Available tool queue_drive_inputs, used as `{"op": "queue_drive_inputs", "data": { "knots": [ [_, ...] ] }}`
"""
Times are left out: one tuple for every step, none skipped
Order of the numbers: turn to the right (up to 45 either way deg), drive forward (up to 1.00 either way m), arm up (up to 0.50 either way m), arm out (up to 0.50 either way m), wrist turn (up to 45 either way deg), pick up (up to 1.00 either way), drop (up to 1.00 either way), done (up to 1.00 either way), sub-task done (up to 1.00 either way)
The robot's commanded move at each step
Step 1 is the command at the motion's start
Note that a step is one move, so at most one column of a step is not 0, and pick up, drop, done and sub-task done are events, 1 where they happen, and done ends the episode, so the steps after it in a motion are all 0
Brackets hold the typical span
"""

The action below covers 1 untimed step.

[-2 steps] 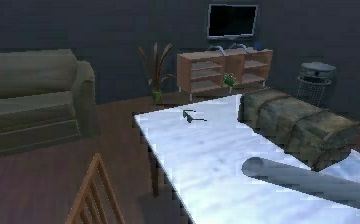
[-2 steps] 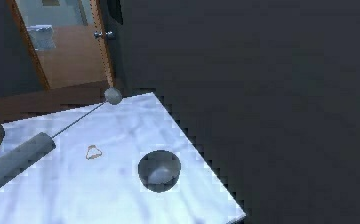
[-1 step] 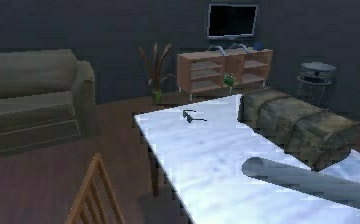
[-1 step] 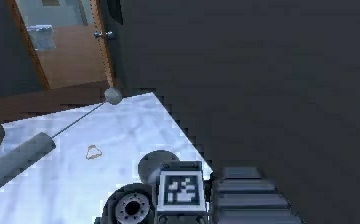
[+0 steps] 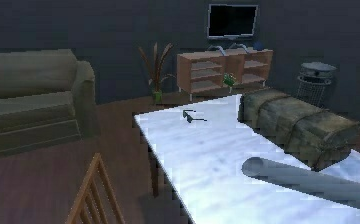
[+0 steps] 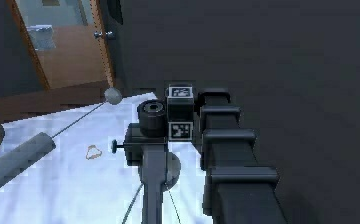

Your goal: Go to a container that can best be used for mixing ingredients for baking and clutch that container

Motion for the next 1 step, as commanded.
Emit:
{"op": "queue_drive_inputs", "data": {
  "knots": [
    [0.0,0.0,0.0,0.0,45.0,0.0,0.0,0.0,0.0]
  ]
}}
